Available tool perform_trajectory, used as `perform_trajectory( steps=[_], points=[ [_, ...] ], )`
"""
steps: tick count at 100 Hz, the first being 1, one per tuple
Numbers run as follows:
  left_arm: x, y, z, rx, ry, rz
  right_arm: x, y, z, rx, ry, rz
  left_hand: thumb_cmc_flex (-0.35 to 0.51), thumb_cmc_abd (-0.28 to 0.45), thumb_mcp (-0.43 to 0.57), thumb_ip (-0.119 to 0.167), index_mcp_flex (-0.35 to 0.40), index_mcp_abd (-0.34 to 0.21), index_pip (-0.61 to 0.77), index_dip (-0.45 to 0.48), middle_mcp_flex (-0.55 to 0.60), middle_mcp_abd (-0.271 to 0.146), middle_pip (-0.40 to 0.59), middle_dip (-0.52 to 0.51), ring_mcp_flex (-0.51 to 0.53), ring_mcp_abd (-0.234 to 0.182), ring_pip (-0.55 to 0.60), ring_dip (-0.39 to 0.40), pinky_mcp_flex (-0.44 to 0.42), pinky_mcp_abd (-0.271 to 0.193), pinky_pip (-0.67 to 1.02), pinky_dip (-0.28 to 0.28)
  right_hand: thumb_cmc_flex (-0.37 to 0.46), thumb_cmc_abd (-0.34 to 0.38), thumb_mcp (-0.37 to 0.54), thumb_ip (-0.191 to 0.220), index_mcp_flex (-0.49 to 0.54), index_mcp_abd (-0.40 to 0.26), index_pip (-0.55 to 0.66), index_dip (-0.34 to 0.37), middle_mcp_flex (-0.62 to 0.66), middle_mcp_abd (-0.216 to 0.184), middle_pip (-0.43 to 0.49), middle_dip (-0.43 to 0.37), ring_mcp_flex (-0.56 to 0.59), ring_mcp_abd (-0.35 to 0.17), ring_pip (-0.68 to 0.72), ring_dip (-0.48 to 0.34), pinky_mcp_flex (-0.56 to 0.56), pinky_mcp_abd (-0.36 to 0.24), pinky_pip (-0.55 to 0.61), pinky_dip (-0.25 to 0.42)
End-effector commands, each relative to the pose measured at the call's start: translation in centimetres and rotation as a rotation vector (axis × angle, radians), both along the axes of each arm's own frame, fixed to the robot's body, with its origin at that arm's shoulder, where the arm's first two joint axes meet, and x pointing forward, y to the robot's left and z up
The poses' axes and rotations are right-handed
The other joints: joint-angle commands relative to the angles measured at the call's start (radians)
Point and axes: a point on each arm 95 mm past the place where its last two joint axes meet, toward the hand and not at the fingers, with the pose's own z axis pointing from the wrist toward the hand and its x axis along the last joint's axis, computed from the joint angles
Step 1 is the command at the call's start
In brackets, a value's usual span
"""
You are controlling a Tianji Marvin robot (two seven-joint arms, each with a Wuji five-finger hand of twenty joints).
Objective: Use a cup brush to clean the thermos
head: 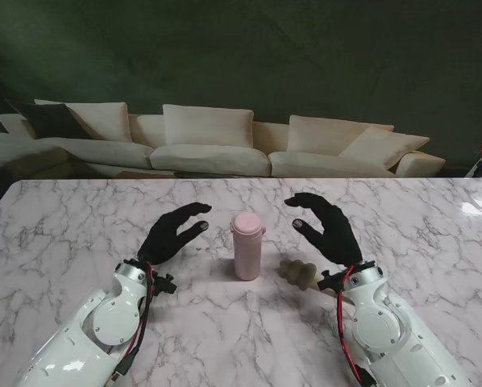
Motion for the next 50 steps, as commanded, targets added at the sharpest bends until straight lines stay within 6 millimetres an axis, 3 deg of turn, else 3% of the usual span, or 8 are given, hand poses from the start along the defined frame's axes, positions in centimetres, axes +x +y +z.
perform_trajectory(
  steps=[1,50],
  points=[
    [-0.29,0.14,-0.1,0.017,0.007,-0.01,-0.39,0.29,-0.6,-0.022,0.015,0.002,0.032,0.049,-0.002,0.019,-0.006,0.0,-0.01,0.01,0.005,-0.003,-0.003,0.011,0.002,-0.004,0.012,0.015,-0.011,0.007,0.012,0.024,-0.02,0.027,-0.01,0.017,-0.009,-0.017,0.014,-0.021,0.003,-0.002,-0.017,-0.009,-0.022,0.001,0.003,0.0,-0.006,-0.014,-0.004,-0.007],
    [-1.01,1.09,0.28,0.032,-0.01,0.021,-0.52,0.07,-0.12,-0.013,0.008,0.003,0.041,0.057,-0.003,0.019,-0.006,0.007,-0.012,0.011,0.01,-0.002,-0.009,0.015,0.009,-0.001,0.012,0.021,-0.009,0.011,0.007,0.035,-0.014,0.025,-0.022,0.018,-0.005,-0.013,0.017,-0.029,0.013,0.004,-0.012,-0.005,-0.017,0.006,0.005,0.011,-0.009,-0.008,0.003,-0.002]
  ],
)
